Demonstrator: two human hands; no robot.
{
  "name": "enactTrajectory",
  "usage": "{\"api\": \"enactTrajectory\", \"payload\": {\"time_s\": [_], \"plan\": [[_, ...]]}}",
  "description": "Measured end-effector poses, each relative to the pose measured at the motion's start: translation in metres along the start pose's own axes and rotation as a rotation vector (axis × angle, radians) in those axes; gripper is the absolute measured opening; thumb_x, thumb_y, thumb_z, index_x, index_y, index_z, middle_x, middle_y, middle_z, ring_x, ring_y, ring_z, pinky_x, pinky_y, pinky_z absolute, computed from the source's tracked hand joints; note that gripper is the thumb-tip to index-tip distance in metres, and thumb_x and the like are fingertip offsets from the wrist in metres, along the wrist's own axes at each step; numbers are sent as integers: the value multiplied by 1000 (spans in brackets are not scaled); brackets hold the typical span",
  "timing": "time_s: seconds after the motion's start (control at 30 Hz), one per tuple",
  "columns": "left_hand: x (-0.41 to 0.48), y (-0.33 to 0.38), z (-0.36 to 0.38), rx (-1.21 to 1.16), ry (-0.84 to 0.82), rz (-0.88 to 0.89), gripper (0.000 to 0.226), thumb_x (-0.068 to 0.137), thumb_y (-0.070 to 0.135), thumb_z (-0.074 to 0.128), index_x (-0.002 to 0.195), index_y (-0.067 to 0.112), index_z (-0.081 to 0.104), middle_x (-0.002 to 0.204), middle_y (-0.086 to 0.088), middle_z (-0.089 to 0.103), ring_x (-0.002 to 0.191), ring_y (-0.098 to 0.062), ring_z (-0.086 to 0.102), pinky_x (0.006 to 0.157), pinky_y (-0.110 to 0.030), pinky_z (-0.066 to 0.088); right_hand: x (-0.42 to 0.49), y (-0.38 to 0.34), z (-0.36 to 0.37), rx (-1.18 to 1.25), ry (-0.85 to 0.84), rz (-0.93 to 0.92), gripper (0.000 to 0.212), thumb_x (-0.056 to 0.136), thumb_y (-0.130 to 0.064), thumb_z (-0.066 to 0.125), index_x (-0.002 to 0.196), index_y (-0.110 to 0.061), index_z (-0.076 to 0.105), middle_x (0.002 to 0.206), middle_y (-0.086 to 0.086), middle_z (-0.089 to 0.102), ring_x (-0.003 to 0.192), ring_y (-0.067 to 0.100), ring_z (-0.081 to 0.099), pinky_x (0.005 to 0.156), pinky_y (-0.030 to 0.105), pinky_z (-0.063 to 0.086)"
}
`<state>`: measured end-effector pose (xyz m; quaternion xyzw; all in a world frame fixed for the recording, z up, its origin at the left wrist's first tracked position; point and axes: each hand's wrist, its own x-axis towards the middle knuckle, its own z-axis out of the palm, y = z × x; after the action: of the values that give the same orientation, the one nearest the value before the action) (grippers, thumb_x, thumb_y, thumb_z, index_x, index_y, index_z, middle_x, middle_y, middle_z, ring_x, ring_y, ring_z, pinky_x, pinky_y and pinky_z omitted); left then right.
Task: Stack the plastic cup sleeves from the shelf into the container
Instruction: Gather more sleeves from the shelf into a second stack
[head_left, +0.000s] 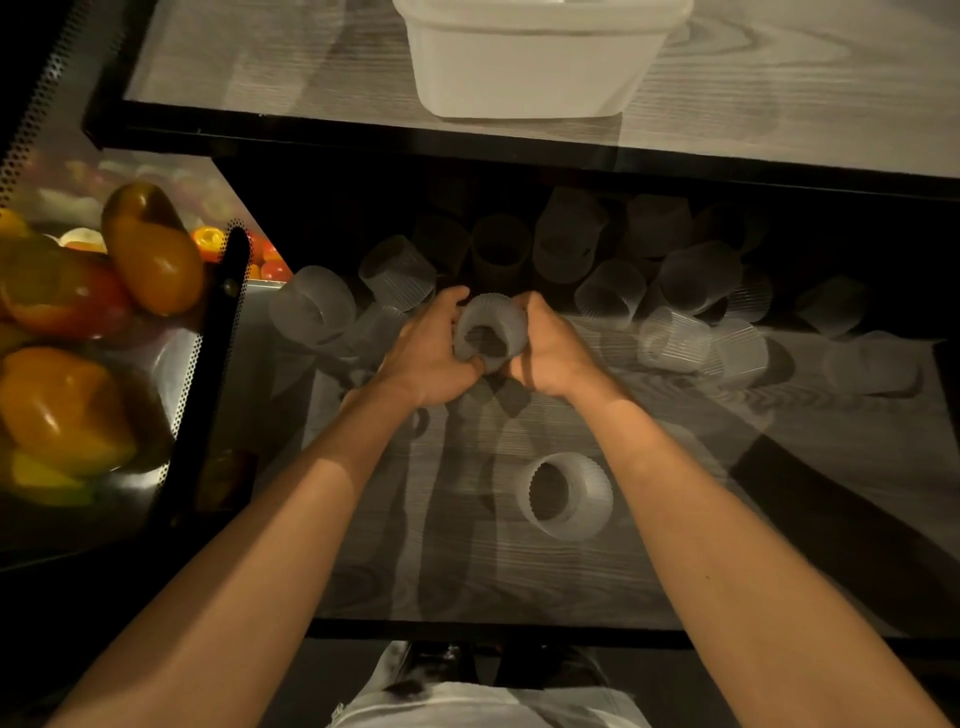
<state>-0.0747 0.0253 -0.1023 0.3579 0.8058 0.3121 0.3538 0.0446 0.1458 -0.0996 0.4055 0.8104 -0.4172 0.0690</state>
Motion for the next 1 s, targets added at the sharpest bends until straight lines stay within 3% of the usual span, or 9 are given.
{"api": "enactTrajectory", "payload": {"time_s": [0.17, 0.27, 0.4, 0.5, 0.63, 0.73, 0.83, 0.93, 1.0], "plan": [[-5, -6, -10, 11, 12, -48, 69, 86, 19, 74, 147, 22, 44, 134, 4, 61, 117, -14, 61, 102, -36, 54, -7, -14, -7, -220, -89, 21, 60, 83, -26, 80, 133, -20, 47, 119, 5, 60, 110, 25, 60, 92, 42, 53], [-6, -6, -17, -5, 353, -43, 32, 89, 16, 67, 121, 20, 64, 95, 12, 67, 93, -11, 68, 85, -30, 58, -7, -32, -9, -471, 7, 57, 61, 83, -21, 80, 135, -18, 49, 127, 11, 59, 118, 34, 59, 94, 48, 53], [-9, -4, -36, 23, 635, -64, 22, 92, 22, 67, 113, 18, 66, 89, 6, 68, 81, -11, 66, 70, -24, 52, -2, -57, -10, -361, 169, -89, 48, 91, -6, 66, 137, -10, 53, 128, 14, 60, 119, 34, 58, 94, 43, 52], [-10, -2, -49, 143, 563, -180, 14, 93, 26, 65, 104, 17, 67, 85, 5, 63, 78, -13, 60, 69, -26, 45, 8, -82, 0, -267, 77, -93, 52, 96, -4, 58, 146, -6, 44, 137, 17, 56, 127, 34, 54, 99, 39, 46], [-10, -2, -54, 226, 386, -366, 18, 92, 32, 62, 86, 17, 71, 81, -1, 66, 77, -22, 62, 68, -30, 47, 21, -100, 18, -280, -76, -39, 54, 93, -13, 61, 143, -9, 41, 135, 17, 56, 122, 34, 57, 86, 36, 48], [-10, -2, -53, 194, 387, -335, 13, 92, 30, 64, 96, 18, 65, 89, -2, 66, 85, -24, 65, 74, -34, 55, 24, -103, 23, -197, -73, -45, 44, 92, -15, 59, 134, -12, 48, 127, 14, 60, 112, 32, 61, 79, 34, 48], [-8, -5, -52, 120, 442, -268, 33, 91, 27, 69, 122, 19, 61, 112, -5, 67, 102, -23, 64, 81, -29, 51, 22, -107, 21, -124, 26, -92, 25, 92, -14, 59, 117, -11, 58, 111, 13, 64, 100, 31, 64, 76, 37, 54], [-3, -9, -52, -13, 500, -170, 36, 91, 20, 69, 124, 15, 58, 118, -3, 64, 105, -16, 61, 80, -22, 44, 20, -108, 14, -30, 99, -97, 5, 96, -14, 58, 100, -12, 59, 90, 4, 59, 84, 23, 61, 62, 28, 46], [-1, -10, -53, -86, 525, -102, 33, 91, 16, 68, 122, 15, 57, 117, -1, 63, 101, -10, 57, 82, -22, 46, 20, -107, 8, 18, 126, -88, 11, 99, -17, 57, 88, -13, 56, 81, 0, 55, 72, 16, 55, 53, 24, 38]]}}
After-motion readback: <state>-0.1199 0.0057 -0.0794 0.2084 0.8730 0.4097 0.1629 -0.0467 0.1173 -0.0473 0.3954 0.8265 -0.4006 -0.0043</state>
